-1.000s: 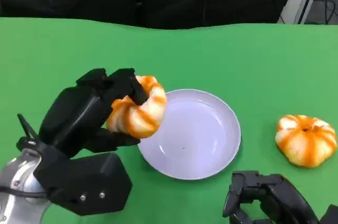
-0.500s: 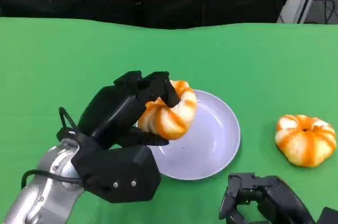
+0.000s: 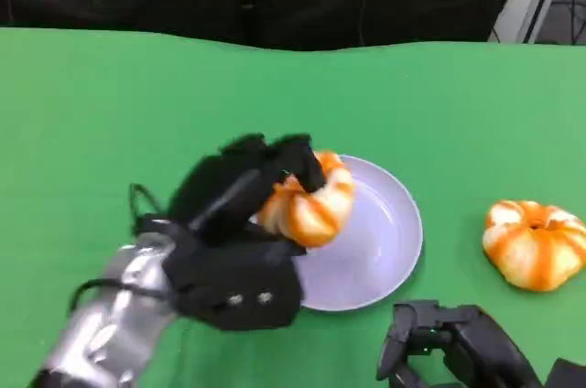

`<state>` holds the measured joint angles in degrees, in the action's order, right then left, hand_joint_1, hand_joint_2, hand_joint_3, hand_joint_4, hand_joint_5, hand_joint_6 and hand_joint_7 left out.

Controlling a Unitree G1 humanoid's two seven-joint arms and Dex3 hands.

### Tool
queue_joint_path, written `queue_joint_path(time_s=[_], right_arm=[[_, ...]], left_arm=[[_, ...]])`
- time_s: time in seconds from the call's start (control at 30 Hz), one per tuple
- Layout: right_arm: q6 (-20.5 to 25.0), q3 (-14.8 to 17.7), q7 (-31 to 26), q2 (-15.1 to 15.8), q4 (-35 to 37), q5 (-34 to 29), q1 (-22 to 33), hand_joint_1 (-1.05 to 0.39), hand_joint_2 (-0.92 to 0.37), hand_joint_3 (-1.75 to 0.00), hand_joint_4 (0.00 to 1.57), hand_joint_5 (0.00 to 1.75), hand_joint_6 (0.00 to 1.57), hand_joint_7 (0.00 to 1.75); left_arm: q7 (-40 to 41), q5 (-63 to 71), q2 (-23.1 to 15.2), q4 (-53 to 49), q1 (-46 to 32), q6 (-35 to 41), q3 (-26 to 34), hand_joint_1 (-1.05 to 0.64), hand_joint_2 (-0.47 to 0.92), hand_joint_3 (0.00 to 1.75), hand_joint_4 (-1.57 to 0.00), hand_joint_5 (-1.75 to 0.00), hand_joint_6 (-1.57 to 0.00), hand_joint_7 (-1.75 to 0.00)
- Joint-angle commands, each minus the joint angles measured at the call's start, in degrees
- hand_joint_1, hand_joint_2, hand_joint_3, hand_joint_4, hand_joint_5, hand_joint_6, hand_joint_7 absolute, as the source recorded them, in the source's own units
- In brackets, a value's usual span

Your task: Grasp the bread from the table and place it into the plate.

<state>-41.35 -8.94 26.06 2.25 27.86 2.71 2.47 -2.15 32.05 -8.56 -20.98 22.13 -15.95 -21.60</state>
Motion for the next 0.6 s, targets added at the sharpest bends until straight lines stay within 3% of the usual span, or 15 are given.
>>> queue_joint_path(time_s=[0.03,0.4,0.5,0.6], right_arm=[[0.61,-0.04,-0.78,0.46,-1.13,-0.1,0.55,-0.16,-0.57,-1.06,0.88,1.5,0.89,1.18],[0.15,-0.42,-0.85,0.62,-0.58,0.08,0.27,-0.15,-0.57,-1.05,0.87,1.51,0.88,1.2],[0.04,-0.39,-0.45,0.59,-0.31,0.56,0.19,-0.15,-0.57,-1.05,0.87,1.51,0.87,1.22],[0.02,-0.37,-0.41,0.58,-0.29,0.58,0.18,-0.15,-0.57,-1.06,0.86,1.51,0.87,1.22]], left_arm=[[2.13,0.64,1.08,-5.09,3.34,-1.68,-1.15,-0.06,0.83,0.0,-0.48,-1.75,-0.44,-1.65],[2.61,2.26,2.41,-10.04,6.41,-0.98,-3.42,-0.12,0.84,0.0,-0.45,-1.72,-0.46,-1.55],[2.6,2.94,2.3,-9.43,6.57,-0.2,-3.88,-0.17,0.82,0.0,-0.55,-1.34,-0.67,-0.97],[2.57,2.92,2.3,-9.32,6.56,-0.03,-3.93,-0.17,0.82,0.0,-0.57,-1.28,-0.72,-0.85]])
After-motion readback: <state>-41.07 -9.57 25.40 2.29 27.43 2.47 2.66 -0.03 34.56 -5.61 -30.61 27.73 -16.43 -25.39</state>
